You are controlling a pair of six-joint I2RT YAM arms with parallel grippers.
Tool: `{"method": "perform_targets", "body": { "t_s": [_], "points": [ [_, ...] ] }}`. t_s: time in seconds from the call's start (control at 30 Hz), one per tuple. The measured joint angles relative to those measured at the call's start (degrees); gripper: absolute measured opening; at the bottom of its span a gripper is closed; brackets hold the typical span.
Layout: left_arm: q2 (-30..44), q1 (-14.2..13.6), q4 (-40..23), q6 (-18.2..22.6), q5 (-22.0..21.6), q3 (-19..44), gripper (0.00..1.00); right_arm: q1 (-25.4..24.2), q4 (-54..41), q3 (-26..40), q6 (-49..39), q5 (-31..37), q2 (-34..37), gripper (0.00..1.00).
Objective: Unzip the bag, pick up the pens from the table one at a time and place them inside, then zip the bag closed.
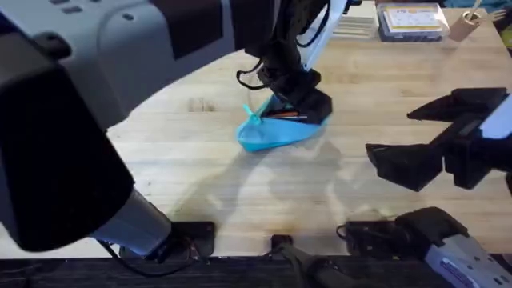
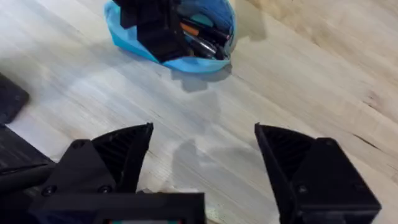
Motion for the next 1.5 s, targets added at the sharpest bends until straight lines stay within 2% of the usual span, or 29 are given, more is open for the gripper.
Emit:
{"method": "perform_targets", "body": {
  "t_s": [0.03,0.1,0.5,0.7,0.73,0.9,1.17,1.2,1.5],
  "points": [
    [0.0,-0.1,0.0,-0.2,0.1,0.0,0.964,0.0,0.0,0.0,0.0,0.0,0.0,0.997],
    [0.0,-0.2,0.1,-0.1,0.1,0.0,0.991,0.0,0.0,0.0,0.0,0.0,0.0,0.998],
    [0.0,-0.2,0.1,-0.1,0.1,0.2,0.995,0.0,0.0,0.0,0.0,0.0,0.0,0.998],
    [-0.6,-0.2,0.1,-0.2,-1.0,2.9,0.996,0.0,0.0,0.0,0.0,0.0,0.0,0.998],
    [-3.2,-0.2,0.0,-0.2,-2.7,3.5,0.996,0.0,0.0,0.0,0.0,0.0,0.0,0.998],
    [-9.9,-0.2,-1.8,-0.2,-5.8,3.7,0.996,0.0,0.0,0.0,0.0,0.0,0.0,0.998],
    [-20.1,-0.2,-8.4,-0.2,-11.8,4.1,0.995,0.0,0.0,0.0,0.0,0.0,0.0,0.997],
    [-22.9,0.1,-10.1,-0.2,-13.6,4.1,0.995,0.0,0.0,0.0,0.0,0.0,0.0,0.997],
    [-27.5,5.1,-16.8,-0.9,-15.5,4.1,0.994,0.0,0.0,0.0,0.0,0.0,0.0,0.997]
  ]
}}
